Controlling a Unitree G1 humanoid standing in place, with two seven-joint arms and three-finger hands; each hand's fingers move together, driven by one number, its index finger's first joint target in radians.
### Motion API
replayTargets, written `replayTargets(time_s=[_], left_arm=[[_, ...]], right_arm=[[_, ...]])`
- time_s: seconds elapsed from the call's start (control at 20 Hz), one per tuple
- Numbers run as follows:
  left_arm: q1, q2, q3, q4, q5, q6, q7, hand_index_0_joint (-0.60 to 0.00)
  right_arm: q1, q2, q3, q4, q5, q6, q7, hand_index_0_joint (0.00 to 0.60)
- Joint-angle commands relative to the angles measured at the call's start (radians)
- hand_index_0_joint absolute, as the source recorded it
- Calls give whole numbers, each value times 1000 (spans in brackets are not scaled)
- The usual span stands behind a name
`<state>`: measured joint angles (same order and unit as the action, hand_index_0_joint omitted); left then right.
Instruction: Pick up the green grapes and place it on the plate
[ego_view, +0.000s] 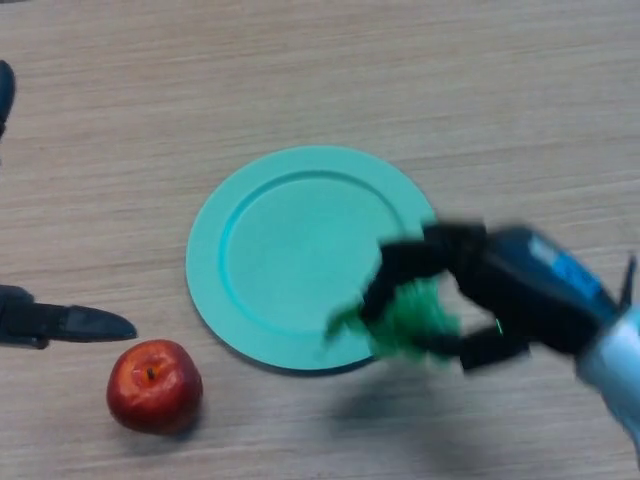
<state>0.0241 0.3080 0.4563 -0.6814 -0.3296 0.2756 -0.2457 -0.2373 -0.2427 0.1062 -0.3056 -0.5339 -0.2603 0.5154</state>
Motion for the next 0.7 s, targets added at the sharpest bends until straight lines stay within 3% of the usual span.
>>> replayTargets(time_s=[0.05,0.15,0.3,0.4,0.6,0.65,0.7], left_arm=[[-22,45,79,-34,-38,-156,16,0],[-25,52,89,-33,-50,-151,16,0],[-25,53,93,-34,-56,-153,17,0],[-23,51,91,-40,-58,-149,19,0],[-25,51,85,-42,-55,-143,24,0],[-26,52,85,-43,-56,-142,24,0],[-27,54,85,-44,-58,-137,24,0]], right_arm=[[-158,35,15,-37,-2,-3,-31,600],[-282,48,69,21,-51,51,-50,600],[-445,52,160,127,-80,121,-154,600],[-474,53,206,132,-45,227,-212,600],[-492,53,229,115,-20,272,-284,600],[-493,53,229,114,-18,273,-286,550],[-492,53,229,110,-7,280,-288,400]])
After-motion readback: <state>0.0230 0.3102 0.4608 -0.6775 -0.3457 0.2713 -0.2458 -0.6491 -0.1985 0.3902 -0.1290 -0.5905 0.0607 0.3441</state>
